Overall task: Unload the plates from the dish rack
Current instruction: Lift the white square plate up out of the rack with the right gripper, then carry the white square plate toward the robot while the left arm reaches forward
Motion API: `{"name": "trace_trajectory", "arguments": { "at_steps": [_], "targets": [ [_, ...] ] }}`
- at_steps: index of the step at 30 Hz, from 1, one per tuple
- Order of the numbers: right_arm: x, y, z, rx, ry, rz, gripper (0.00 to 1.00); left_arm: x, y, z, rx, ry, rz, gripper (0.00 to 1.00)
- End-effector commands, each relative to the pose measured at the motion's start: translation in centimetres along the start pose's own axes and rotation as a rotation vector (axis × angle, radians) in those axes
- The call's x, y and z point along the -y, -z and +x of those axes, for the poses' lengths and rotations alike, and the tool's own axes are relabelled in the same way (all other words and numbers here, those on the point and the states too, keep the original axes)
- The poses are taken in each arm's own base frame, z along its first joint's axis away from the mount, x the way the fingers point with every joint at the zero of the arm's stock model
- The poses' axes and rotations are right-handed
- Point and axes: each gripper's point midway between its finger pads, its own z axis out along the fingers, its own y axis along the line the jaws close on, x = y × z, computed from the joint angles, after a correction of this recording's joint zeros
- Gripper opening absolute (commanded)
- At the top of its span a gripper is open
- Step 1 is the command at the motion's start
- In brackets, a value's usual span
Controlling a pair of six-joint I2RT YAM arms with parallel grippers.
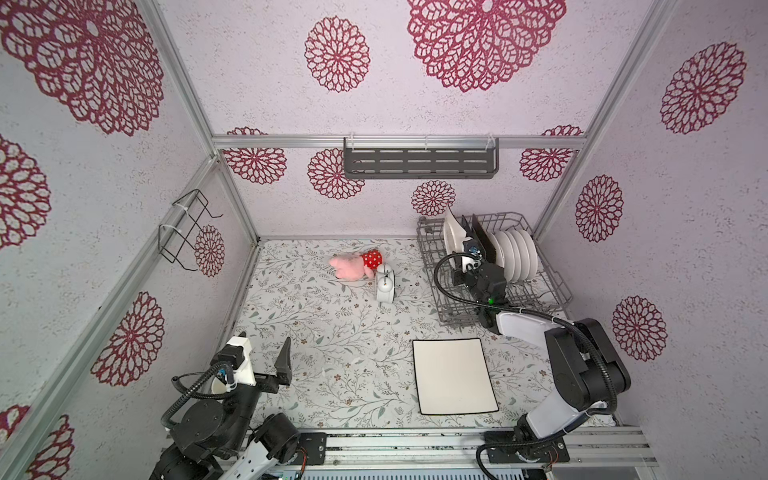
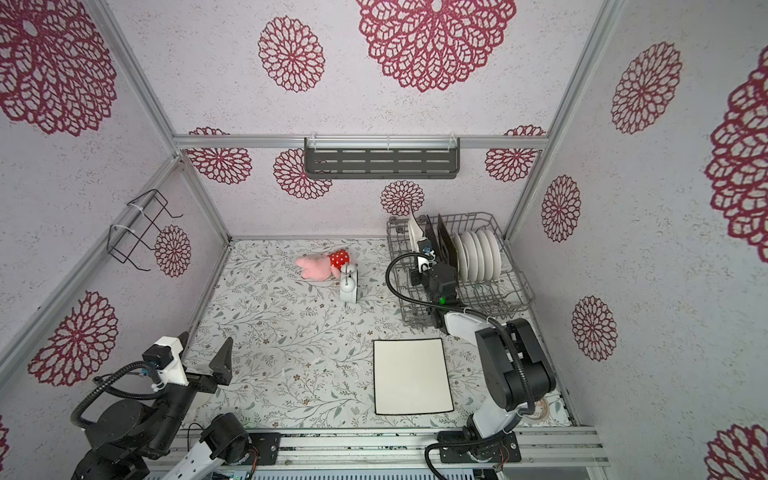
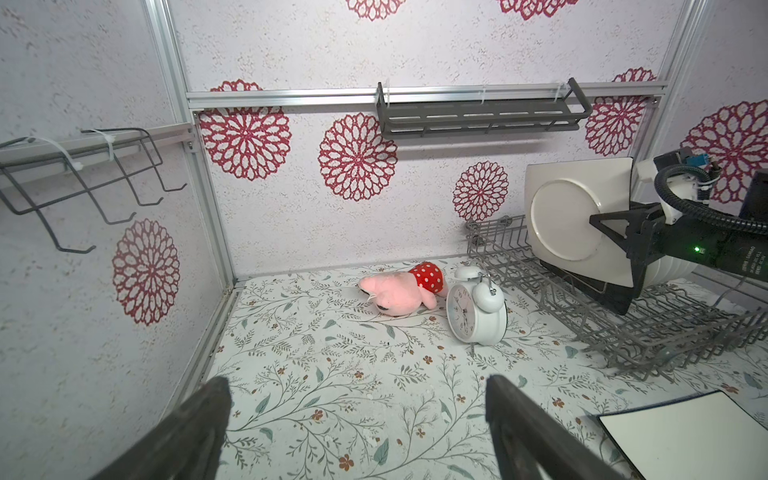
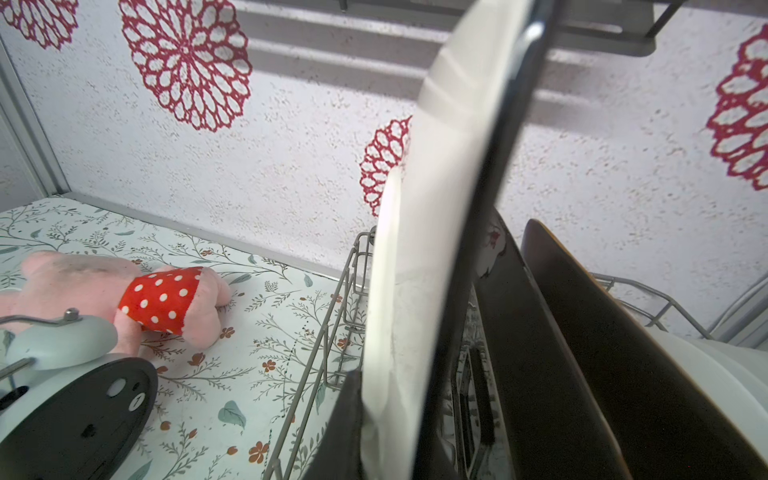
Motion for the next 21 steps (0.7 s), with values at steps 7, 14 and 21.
{"name": "trace_trajectory", "arguments": {
  "at_steps": [7,14,21],
  "targets": [
    [-0.2,5.3,-13.8,0.384,0.051,0.002,0.02,0.0,0.2,-0.4,0.022,-0.003,0.006,0.97],
    [-2.2,7.4,-15.2,0.375,0.132,-0.026,0.01,0.4,0.2,-0.5,0.024,-0.002,0.031,0.97],
    [-4.1,9.8,-16.0,0.346,0.272,-0.013,0.01,0.9,0.2,-0.6,0.029,0.001,0.061,0.97]
  ]
}}
